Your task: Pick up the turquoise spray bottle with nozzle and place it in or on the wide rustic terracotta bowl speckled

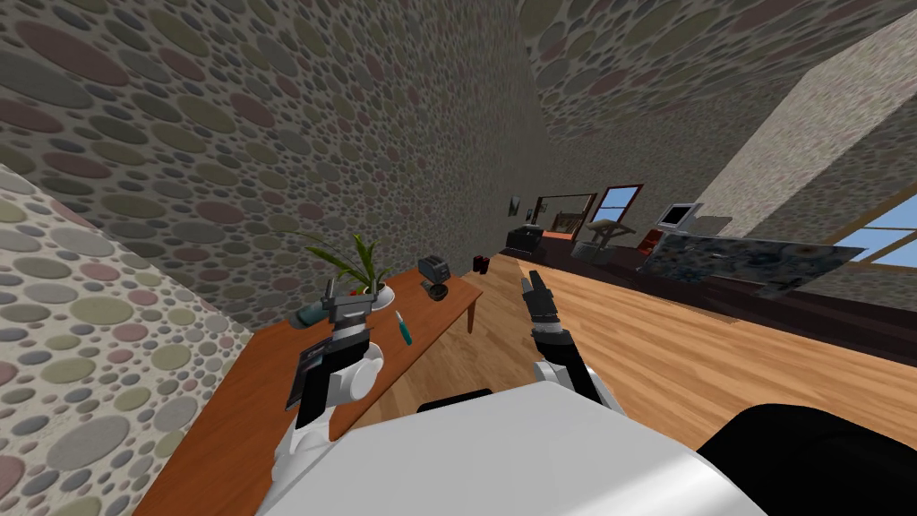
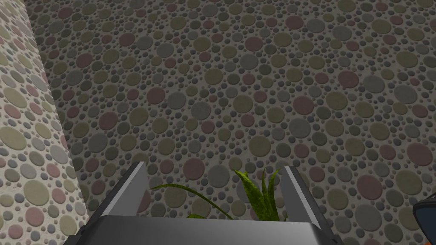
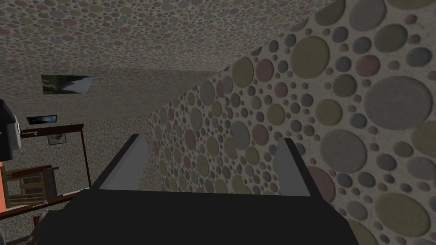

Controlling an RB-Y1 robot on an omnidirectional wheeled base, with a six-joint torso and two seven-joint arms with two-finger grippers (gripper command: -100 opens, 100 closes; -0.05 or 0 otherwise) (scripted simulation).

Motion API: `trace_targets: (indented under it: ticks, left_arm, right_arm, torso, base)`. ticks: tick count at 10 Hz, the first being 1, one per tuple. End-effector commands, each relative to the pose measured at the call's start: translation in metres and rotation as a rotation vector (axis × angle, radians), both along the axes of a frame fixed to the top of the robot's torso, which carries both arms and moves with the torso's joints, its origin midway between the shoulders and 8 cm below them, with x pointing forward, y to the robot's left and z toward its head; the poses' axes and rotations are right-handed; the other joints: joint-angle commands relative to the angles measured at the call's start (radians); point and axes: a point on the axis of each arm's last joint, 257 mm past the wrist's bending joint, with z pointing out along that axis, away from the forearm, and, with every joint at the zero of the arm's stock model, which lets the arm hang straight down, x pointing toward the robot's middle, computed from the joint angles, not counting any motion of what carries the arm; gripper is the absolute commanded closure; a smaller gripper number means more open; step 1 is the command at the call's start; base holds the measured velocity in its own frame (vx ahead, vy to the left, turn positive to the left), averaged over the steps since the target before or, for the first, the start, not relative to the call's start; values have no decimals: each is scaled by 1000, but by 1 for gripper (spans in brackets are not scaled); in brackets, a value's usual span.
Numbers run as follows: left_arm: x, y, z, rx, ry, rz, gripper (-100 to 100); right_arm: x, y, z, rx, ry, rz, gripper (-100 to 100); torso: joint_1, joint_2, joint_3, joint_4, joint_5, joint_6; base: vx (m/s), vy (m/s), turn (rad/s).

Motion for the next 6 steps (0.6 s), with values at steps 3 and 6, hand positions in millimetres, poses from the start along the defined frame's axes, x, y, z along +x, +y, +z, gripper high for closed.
trace_targets:
  ticks: [3, 6]
  left_arm:
    - [18, 19, -38, -136, 61, -49, -100]
    - [31, 34, -77, -246, 125, -64, -100]
  right_arm:
    - [0, 0, 0, 0, 0, 0, 0]
    - [0, 0, 0, 0, 0, 0, 0]
  torso:
    - [0, 0, 0, 0, 0, 0]
    - [0, -1, 0, 0, 0, 0]
  base:
    - [46, -83, 50]
    - [58, -86, 44]
